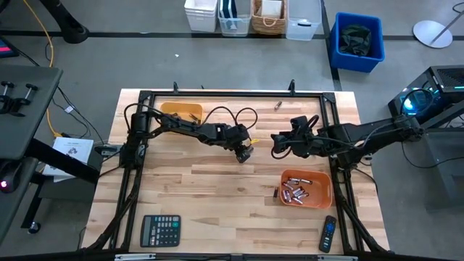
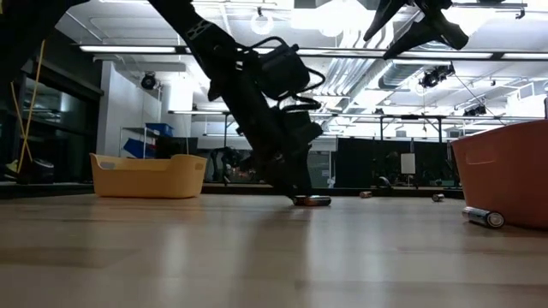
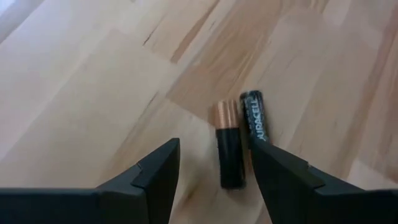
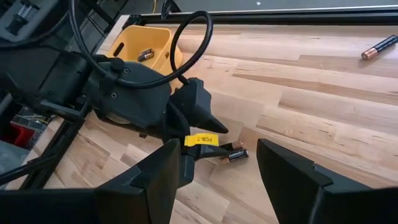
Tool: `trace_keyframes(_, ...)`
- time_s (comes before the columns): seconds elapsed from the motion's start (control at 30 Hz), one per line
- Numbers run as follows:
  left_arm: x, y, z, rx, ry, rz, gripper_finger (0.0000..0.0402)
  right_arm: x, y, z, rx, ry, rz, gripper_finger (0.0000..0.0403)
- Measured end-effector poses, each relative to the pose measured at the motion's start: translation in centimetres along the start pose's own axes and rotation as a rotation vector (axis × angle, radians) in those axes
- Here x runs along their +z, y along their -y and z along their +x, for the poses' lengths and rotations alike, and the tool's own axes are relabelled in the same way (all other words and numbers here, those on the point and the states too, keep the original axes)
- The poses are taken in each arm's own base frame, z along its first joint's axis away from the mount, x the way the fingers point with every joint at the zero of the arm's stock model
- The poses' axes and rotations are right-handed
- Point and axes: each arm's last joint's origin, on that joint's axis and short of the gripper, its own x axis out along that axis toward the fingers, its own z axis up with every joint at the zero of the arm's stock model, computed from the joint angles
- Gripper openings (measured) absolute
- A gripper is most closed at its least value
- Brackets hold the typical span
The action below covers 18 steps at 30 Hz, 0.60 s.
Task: Sort batteries
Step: Put the black battery into the yellow bin
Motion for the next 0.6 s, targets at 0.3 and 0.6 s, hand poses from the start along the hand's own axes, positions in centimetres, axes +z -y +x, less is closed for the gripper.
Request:
trace_keyframes(0.3,-0.29,-0.08,0.54,0.012,-0.009,-0.007,0.0188,-0.29,-0.13,0.41,-0.012,-0.007,-0.003,0.0206)
trace_keyframes(0.6,-0.8,0.08,0.47,0.017,-0.055,0.091,0.0033,-0.39,-0.15,0.52,-0.016,-0.014,-0.008,0.0206)
